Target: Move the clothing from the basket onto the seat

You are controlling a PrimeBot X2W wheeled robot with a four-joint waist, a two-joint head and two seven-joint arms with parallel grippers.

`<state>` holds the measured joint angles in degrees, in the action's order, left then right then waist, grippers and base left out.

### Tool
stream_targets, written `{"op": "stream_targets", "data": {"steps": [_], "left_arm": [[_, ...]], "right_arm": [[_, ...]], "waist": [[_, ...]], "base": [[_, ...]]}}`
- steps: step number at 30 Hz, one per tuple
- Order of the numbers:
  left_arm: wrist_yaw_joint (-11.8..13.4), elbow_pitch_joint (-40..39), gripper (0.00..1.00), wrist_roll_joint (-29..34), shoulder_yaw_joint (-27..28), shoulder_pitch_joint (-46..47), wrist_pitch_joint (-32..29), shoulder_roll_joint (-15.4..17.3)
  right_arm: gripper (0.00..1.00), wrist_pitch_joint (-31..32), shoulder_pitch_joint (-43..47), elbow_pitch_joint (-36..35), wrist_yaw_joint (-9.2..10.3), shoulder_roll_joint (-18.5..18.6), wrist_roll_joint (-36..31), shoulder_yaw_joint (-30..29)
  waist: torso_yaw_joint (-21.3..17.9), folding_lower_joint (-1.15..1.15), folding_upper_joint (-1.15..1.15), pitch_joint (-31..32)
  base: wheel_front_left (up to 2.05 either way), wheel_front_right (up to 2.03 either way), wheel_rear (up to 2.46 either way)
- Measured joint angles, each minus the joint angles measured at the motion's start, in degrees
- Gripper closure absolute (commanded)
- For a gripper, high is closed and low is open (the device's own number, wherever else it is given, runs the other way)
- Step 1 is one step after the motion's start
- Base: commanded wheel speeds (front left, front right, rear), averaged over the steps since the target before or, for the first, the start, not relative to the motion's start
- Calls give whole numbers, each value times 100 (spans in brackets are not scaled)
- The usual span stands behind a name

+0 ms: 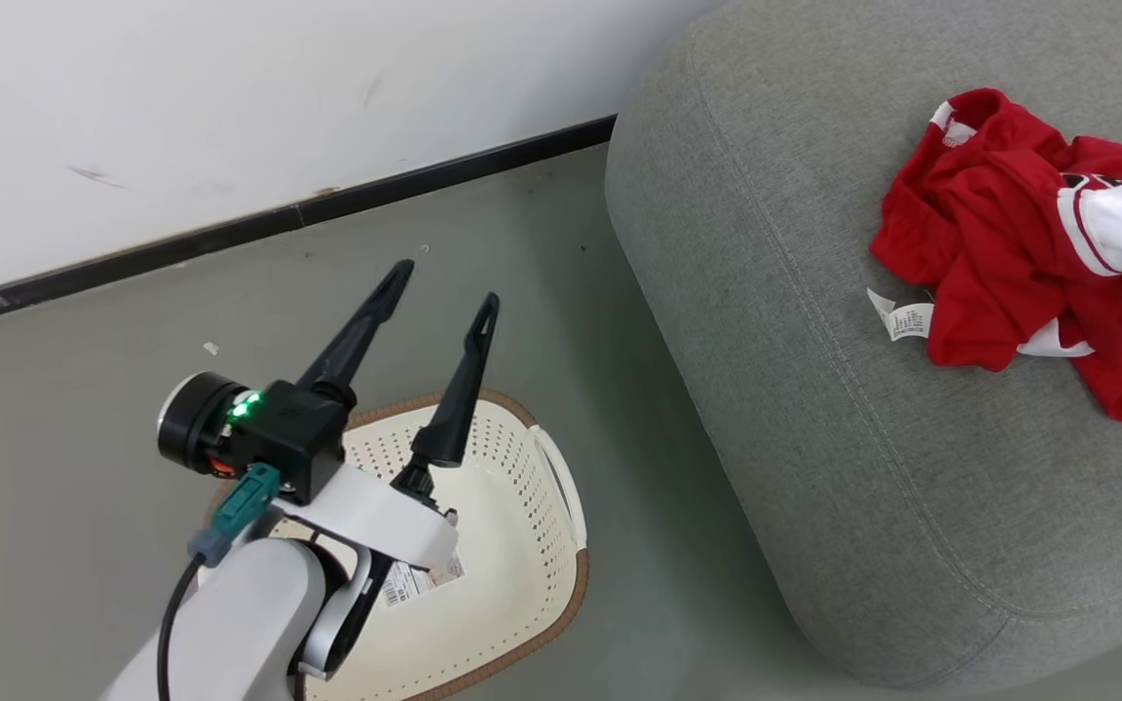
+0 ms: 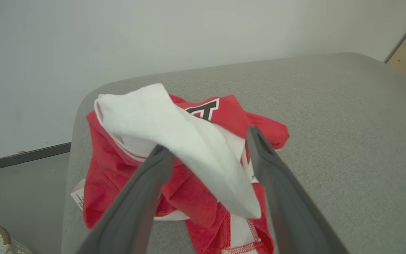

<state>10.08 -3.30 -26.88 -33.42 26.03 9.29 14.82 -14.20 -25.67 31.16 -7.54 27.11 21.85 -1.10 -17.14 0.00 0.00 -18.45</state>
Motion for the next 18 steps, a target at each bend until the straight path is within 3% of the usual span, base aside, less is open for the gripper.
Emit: {"op": "stream_targets", "data": {"steps": [9,18], "left_arm": [[199,43,0,-120,303,-221,190,55],[488,186,0,-182,633,-575,320,137]], "right_arm": [[0,-1,325,-773,0,3,-182,-114],[0,-14,357,-1426,0,-240,-450,221]], "waist": [[21,0,0,195],[195,0,0,424]], "base": [[0,0,0],[0,0,0]]}}
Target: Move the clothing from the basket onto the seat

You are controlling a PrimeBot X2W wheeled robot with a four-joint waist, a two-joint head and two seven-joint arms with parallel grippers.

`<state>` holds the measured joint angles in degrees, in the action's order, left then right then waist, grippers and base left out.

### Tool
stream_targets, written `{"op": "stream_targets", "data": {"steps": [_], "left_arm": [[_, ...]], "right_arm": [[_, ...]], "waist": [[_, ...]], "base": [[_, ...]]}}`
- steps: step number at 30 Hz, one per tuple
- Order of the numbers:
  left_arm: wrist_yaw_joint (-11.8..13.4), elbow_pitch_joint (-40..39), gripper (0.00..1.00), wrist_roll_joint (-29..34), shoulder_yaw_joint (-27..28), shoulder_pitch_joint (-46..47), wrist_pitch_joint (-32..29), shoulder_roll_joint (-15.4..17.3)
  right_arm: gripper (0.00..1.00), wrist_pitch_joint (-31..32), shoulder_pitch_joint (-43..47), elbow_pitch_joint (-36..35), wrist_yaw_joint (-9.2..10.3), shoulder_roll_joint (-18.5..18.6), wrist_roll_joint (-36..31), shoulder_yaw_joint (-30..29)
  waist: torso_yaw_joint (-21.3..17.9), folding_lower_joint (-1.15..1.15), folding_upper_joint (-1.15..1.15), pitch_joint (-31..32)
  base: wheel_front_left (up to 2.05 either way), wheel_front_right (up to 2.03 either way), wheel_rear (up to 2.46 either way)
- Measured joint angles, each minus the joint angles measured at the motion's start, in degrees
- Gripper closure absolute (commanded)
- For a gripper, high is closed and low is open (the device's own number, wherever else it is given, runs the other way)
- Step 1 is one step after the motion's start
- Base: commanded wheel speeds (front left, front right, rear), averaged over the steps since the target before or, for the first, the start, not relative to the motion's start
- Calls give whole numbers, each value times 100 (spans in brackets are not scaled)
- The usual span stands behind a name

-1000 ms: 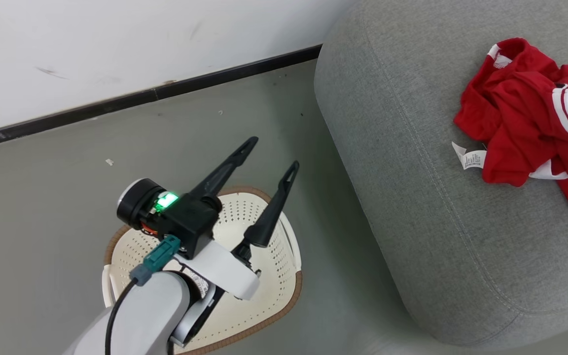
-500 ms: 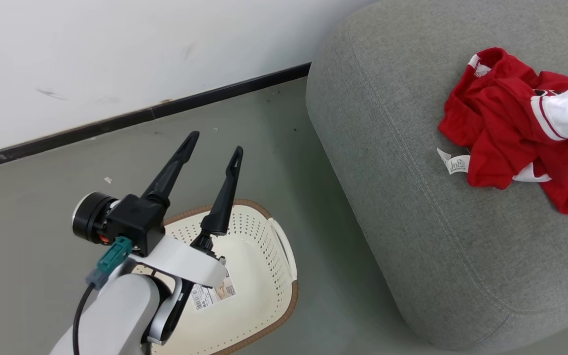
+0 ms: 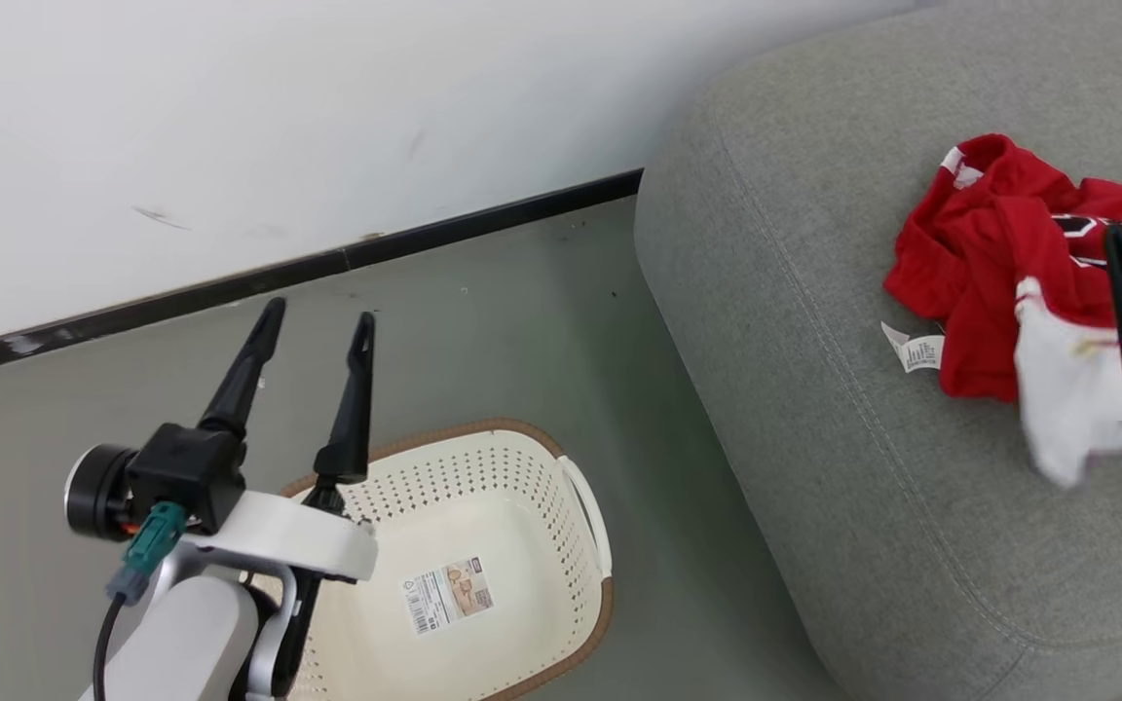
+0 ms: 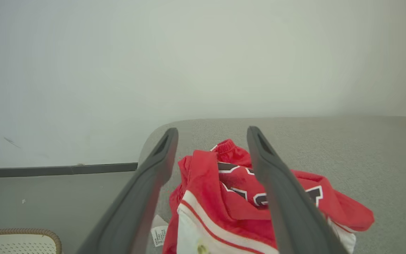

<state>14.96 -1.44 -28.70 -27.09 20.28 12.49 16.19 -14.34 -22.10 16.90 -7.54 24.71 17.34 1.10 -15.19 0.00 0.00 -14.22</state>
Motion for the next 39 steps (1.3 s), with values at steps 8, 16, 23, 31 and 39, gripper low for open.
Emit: {"op": "stream_targets", "data": {"steps": [8,16,23,31,39], "left_arm": [[270,182,0,-68,424,-481,80,51],[528,289,0,-140,809,-1040,153,82],[668,321,0,-154,1058,-1449,172,70],[716,374,0,-154,1166,-1791,174,57],[671,430,0,-181,1174,-1982,174,43]], "right_arm": [[0,-12,64,-397,0,-377,-281,336],[0,-12,83,-577,0,-750,-470,591],[0,-12,383,-621,0,-1009,-645,699],[0,-12,786,-624,1,-1289,-759,467],[0,-12,1388,-675,0,-1633,-993,343]], "waist": [[257,0,0,209],[547,0,0,452],[801,0,0,692],[1066,0,0,979],[1291,0,0,1281]], "base": [[0,0,0],[0,0,0],[0,0,0],[0,0,0],[0,0,0]]}}
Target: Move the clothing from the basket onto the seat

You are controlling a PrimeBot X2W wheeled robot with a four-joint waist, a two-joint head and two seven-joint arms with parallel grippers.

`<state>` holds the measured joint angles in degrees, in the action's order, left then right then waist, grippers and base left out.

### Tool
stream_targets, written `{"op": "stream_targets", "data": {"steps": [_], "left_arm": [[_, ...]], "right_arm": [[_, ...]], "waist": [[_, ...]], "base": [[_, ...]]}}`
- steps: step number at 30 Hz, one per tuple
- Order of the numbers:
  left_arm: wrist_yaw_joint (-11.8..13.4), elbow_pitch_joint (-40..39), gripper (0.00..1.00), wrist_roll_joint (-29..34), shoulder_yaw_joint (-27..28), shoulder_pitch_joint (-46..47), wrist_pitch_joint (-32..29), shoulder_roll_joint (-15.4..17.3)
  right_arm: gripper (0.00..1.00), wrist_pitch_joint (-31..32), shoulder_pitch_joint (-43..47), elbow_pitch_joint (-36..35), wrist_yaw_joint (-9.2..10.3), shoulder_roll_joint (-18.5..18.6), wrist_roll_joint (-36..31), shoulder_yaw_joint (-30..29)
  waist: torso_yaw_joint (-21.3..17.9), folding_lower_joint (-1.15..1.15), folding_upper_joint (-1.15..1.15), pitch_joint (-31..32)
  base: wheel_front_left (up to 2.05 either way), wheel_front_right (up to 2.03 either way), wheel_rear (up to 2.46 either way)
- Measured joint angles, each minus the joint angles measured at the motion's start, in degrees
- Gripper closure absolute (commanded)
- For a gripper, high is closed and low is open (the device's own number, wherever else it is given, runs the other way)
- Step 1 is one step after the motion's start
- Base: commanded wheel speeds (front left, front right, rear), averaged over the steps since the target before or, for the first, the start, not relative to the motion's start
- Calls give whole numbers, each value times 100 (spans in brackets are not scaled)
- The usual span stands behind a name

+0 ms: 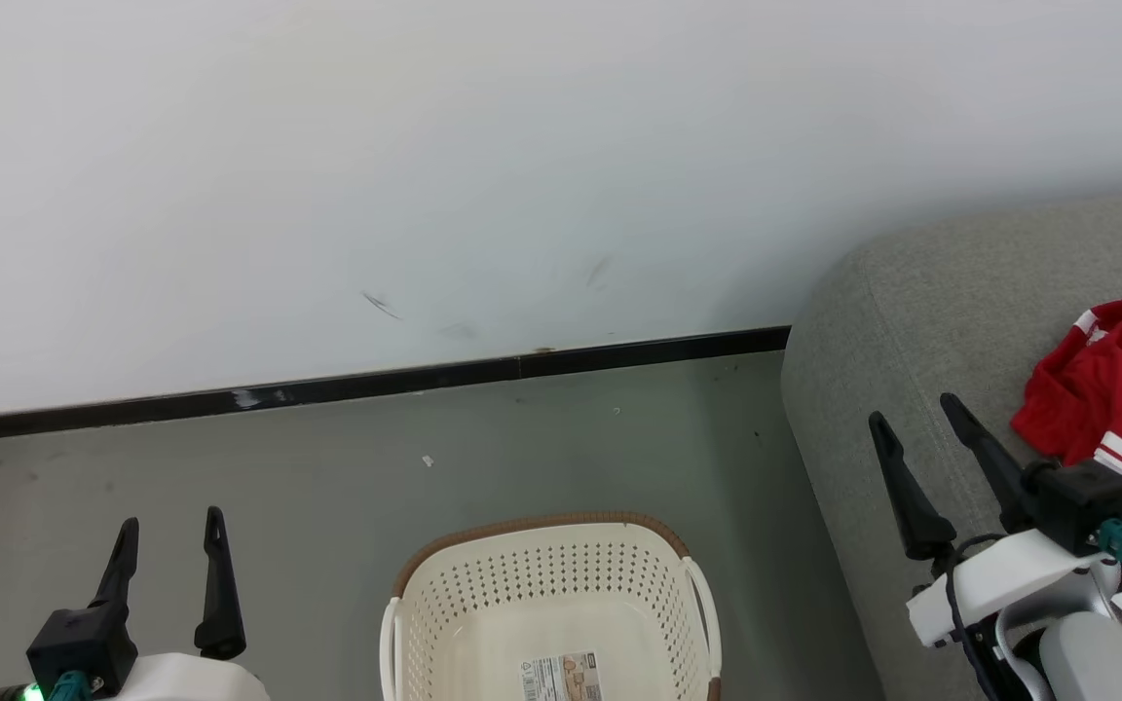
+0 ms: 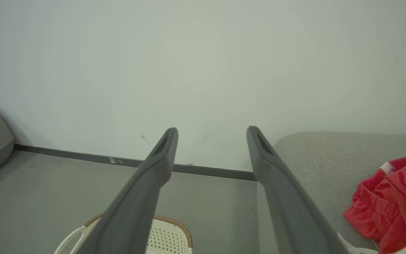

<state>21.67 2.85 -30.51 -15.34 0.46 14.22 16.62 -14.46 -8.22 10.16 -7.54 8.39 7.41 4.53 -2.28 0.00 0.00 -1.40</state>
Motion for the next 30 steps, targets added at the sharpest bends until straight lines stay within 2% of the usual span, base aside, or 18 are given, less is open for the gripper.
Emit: {"op": "stream_targets", "data": {"steps": [11,30], "left_arm": [[-174,178,0,-140,-21,-29,-1,96],[-267,269,0,-114,-231,-66,-5,116]], "right_arm": [[0,0,609,-36,1,-411,-172,-12],[0,0,945,-263,1,-517,-460,-129]], "waist": [[155,0,0,286],[57,0,0,353]], "base": [[0,0,0],[0,0,0]]}}
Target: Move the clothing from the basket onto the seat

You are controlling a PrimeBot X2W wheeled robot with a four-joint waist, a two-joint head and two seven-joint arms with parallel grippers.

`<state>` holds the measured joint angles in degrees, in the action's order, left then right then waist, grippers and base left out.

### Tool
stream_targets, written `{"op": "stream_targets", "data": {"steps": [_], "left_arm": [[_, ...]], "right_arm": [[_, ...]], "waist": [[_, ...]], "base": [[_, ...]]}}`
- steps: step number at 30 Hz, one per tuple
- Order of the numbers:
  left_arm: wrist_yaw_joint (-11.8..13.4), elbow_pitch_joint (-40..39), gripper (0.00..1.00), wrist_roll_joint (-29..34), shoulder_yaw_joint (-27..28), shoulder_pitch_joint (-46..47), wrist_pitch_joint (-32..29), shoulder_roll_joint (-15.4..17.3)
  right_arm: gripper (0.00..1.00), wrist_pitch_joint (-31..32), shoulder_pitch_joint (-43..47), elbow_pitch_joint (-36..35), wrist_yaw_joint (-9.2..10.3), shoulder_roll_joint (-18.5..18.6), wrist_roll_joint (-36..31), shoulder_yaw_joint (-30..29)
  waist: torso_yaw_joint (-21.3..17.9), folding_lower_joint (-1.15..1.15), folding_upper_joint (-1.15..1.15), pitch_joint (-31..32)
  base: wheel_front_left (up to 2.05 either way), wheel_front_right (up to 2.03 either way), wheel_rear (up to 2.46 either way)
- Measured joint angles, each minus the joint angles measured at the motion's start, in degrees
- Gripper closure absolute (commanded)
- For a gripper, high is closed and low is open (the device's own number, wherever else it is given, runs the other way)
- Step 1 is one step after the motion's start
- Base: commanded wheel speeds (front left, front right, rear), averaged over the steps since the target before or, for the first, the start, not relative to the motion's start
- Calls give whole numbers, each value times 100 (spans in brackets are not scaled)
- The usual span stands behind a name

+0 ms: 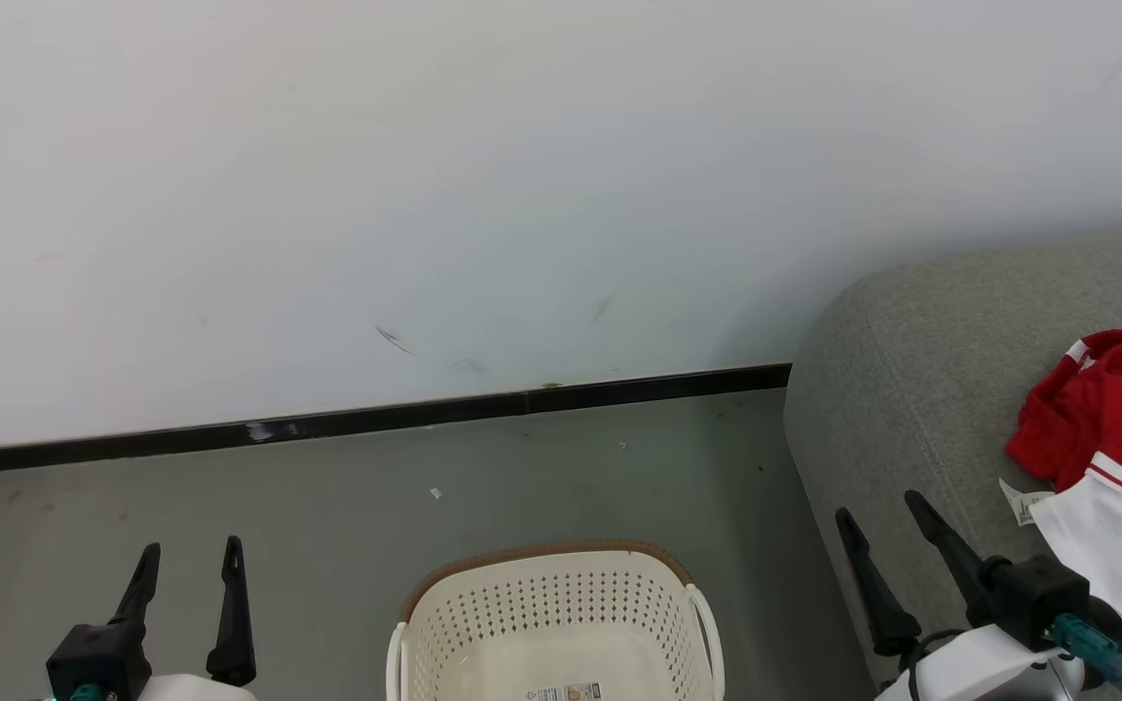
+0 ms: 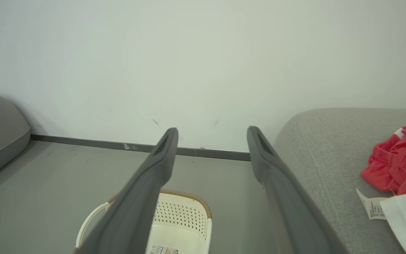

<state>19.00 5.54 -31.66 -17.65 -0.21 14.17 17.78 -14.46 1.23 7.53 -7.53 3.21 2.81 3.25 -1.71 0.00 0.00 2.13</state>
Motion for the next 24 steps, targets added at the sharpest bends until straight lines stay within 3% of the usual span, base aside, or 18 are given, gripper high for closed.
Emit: {"op": "stream_targets", "data": {"steps": [24], "left_arm": [[1,91,0,35,40,112,-48,59]], "right_arm": [[0,0,116,-178,0,-81,-44,-77]], "waist": [[92,0,0,-92]], "base": [[0,0,0]]}}
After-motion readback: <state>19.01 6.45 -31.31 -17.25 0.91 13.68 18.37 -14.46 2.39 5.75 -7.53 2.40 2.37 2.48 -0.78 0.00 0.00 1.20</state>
